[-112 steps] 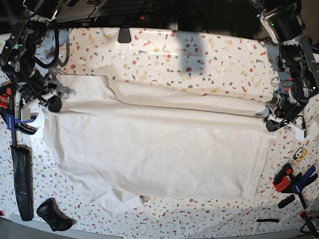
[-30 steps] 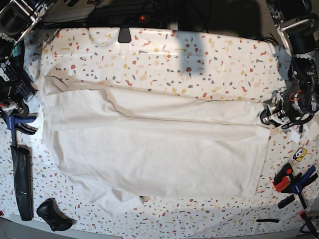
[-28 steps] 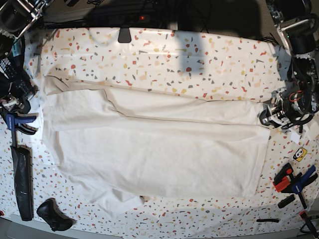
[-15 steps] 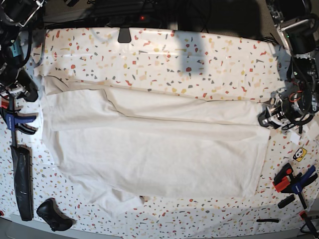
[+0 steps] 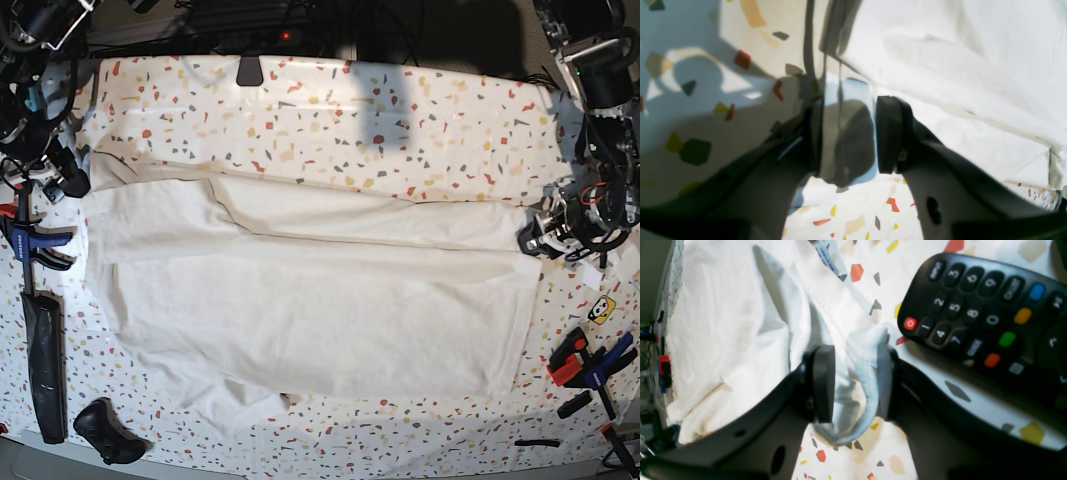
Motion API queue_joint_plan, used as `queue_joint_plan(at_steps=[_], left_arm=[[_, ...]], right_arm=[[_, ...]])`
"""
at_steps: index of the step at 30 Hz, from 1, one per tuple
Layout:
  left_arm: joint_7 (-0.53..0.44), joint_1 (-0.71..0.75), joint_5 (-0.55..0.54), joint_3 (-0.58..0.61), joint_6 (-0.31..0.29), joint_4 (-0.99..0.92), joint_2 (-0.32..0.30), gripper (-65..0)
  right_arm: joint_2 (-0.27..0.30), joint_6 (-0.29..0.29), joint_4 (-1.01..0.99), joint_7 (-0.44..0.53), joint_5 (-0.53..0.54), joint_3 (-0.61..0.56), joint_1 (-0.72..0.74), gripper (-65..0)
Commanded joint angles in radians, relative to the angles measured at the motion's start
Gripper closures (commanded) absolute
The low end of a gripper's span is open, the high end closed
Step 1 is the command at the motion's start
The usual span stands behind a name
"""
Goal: Fold the T-shirt properly
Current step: 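Regrasp the folded shirt edge with both grippers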
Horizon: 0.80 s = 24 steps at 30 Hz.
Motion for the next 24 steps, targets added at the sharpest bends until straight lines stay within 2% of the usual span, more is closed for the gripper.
queue_joint_plan(at_steps=[1, 6, 11, 13, 14, 15, 16, 17, 18, 24], left_arm=[[-0.019, -0.022, -0.016, -0.001, -0.012, 0.016, -0.014, -23.2], [-0.018, -0.022, -0.015, -0.001, -0.012, 0.016, -0.014, -23.2], [-0.018, -0.021, -0.015, -0.001, -0.012, 0.016, -0.014, -23.1], [-0.018, -0.021, -0.015, -0.001, -0.012, 0.016, -0.014, -19.5], [-0.018, -0.021, -0.015, -0.001, -0.012, 0.016, -0.014, -15.9], [-0.018, -0.021, -0.015, -0.001, -0.012, 0.016, -0.014, -10.9], [-0.018, -0.021, -0.016, -0.001, -0.012, 0.016, -0.014, -3.9], [-0.019, -0.021, -0.015, -0.001, -0.012, 0.016, -0.014, 0.0], [-0.019, -0.020, -0.015, -0.001, -0.012, 0.016, -0.014, 0.0], [0.018, -0.019, -0.016, -0.001, -0.012, 0.016, -0.015, 0.0]], right_arm=[[0.008, 0.018, 0.013, 0.010, 0.024, 0.003, 0.015, -21.6], [-0.050, 0.022, 0.012, 0.016, 0.016, -0.040, 0.028, -21.6], [-0.090, 0.023, 0.012, 0.062, -0.065, -0.064, 0.060, -21.6], [-0.092, 0.023, 0.012, 0.066, -0.066, -0.064, 0.072, -21.3], [-0.092, 0.023, 0.012, 0.067, -0.066, -0.064, 0.078, -19.8], [-0.092, 0.023, 0.012, 0.065, -0.066, -0.064, 0.084, -15.6], [-0.092, 0.023, 0.012, 0.061, -0.066, -0.064, 0.089, -9.2], [-0.092, 0.023, 0.012, 0.058, -0.066, -0.064, 0.093, -2.4], [-0.092, 0.023, 0.012, 0.053, -0.066, -0.064, 0.094, 0.0], [-0.092, 0.023, 0.012, -0.034, -0.066, -0.064, 0.090, 0.0]])
